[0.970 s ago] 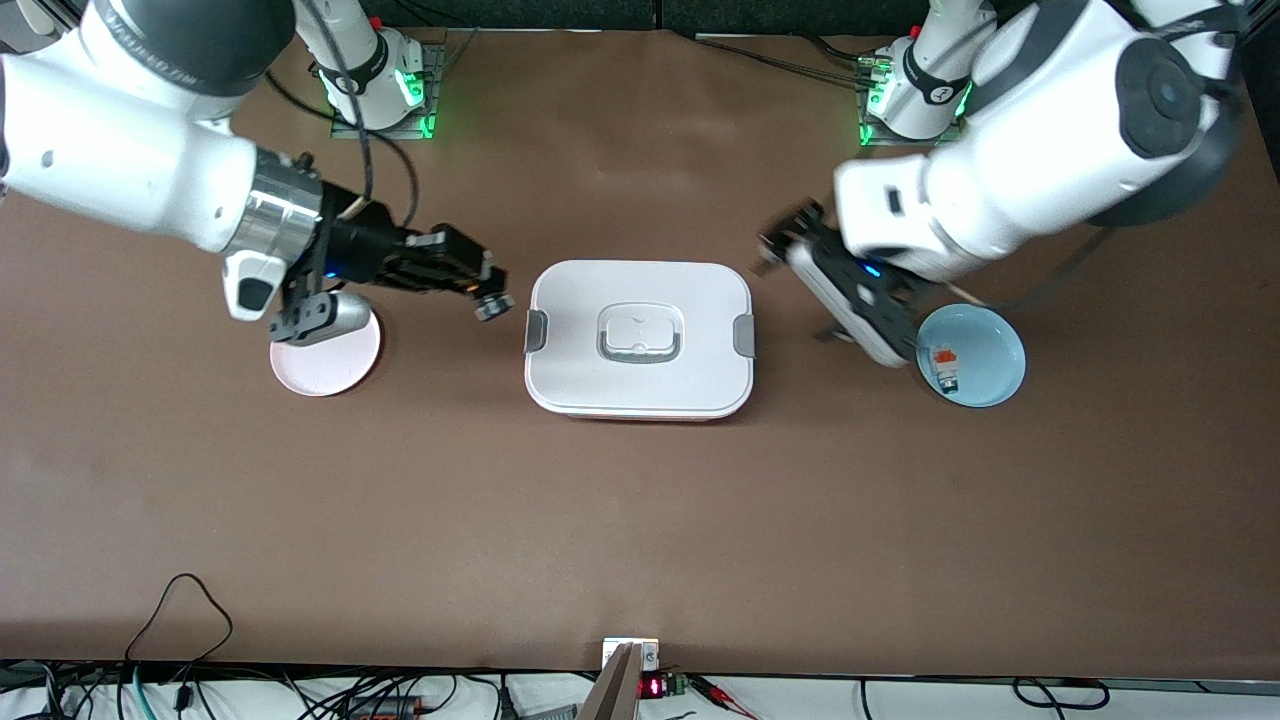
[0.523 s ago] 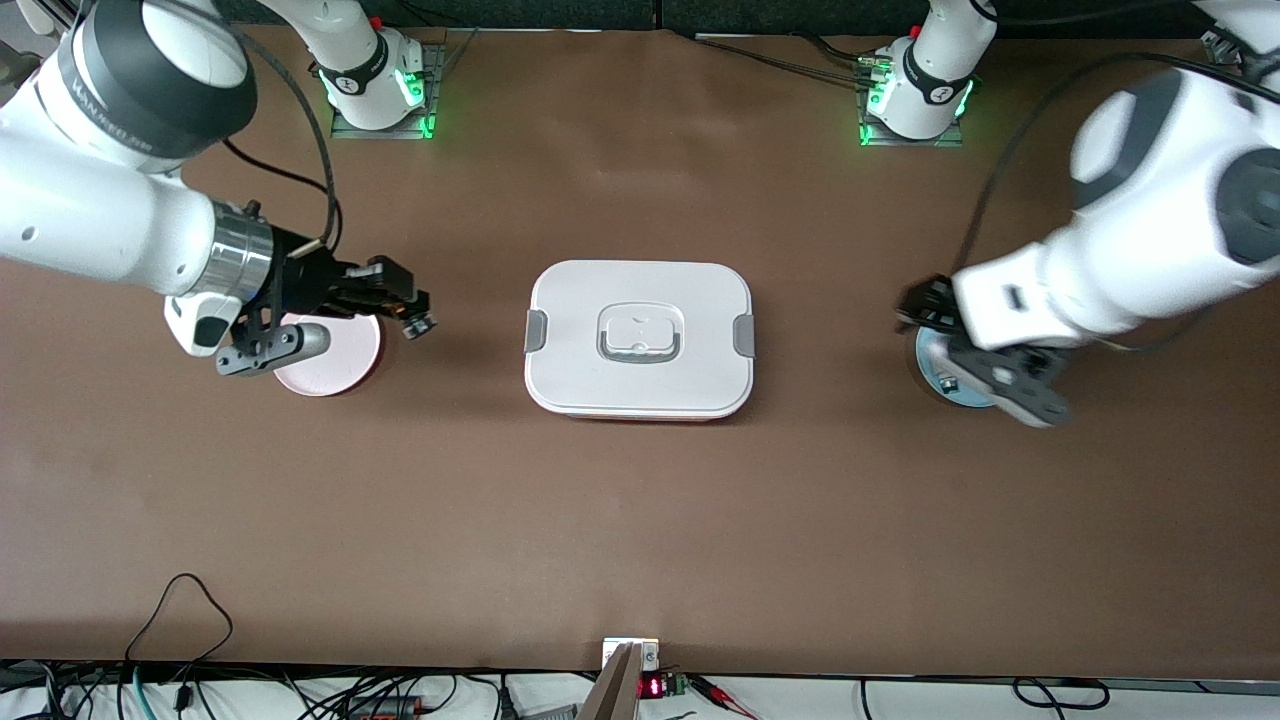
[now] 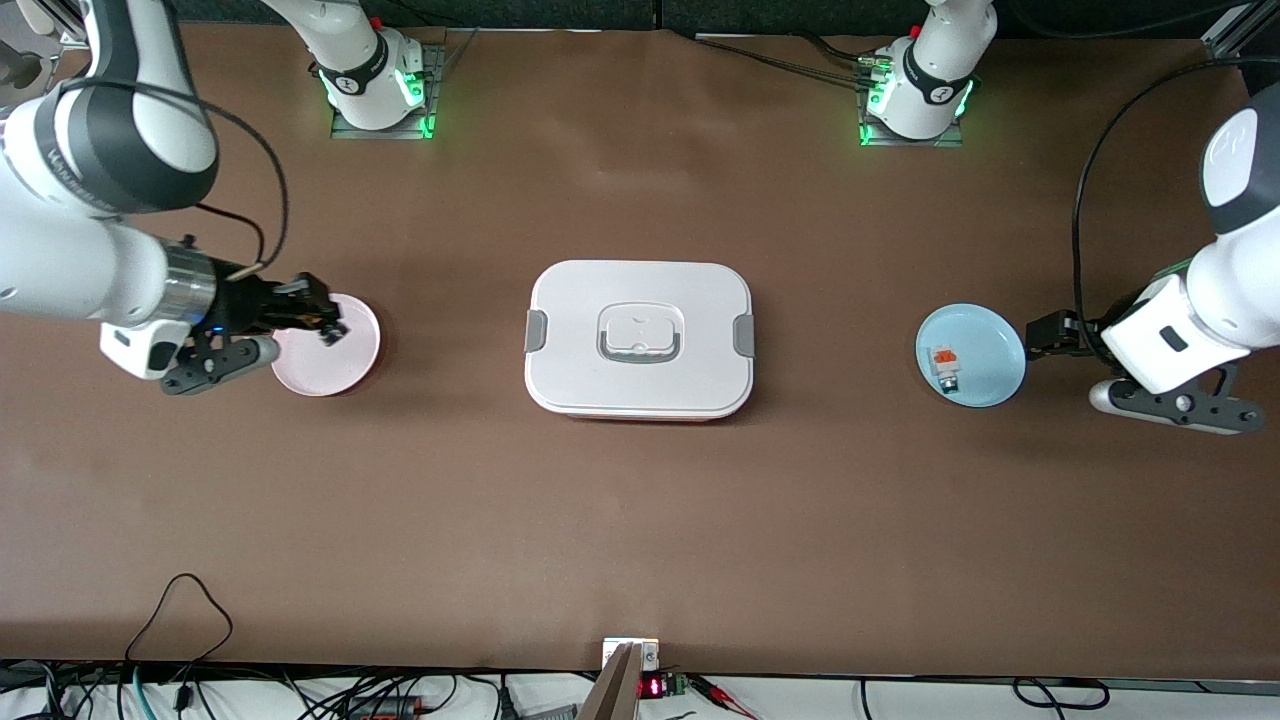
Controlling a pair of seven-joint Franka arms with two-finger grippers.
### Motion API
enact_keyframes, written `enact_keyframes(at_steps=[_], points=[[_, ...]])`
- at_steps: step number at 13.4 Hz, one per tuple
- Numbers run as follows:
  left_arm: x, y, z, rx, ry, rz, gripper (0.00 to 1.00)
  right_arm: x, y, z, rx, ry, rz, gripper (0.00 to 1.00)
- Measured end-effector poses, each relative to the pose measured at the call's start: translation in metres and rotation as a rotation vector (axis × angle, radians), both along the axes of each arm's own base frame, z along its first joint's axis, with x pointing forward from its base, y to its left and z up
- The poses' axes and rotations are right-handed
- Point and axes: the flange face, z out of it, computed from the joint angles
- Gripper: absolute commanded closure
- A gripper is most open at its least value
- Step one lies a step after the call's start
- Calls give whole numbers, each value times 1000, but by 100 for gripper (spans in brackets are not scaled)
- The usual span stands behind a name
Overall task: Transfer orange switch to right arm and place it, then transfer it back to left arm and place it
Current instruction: 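Open the left gripper and withdraw it while the right gripper carries the switch, then lower the switch onto the white plate with the right gripper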
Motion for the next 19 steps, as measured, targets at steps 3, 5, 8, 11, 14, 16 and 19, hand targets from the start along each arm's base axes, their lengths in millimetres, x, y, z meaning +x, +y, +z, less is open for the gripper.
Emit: enact_keyframes(at_steps=[3,5,8,11,14,16,19], points=[[-13,-20,25,27,-22,-3,0,-6,-41,-22,-43,6,178,77],[-28,-45,42,34,-20,-3,0,-9,-58,-35,-48,0,328,77],[-44,-61,55,21,-15,8,0,-11,-76,-61,-36,-56,588,77],[-52,-62,46,18,10,20,0,-18,-93,-88,-6,-93,746,77],[-62,-55,60,14,-8,-8,0,-19,-98,-104,10,-139,862,77],[-72,-38,67,-29,-5,-7,0,-23,-98,-121,13,-157,900,77],[-78,-7,64,-38,12,26,0,-29,-97,-150,12,-181,935,77]])
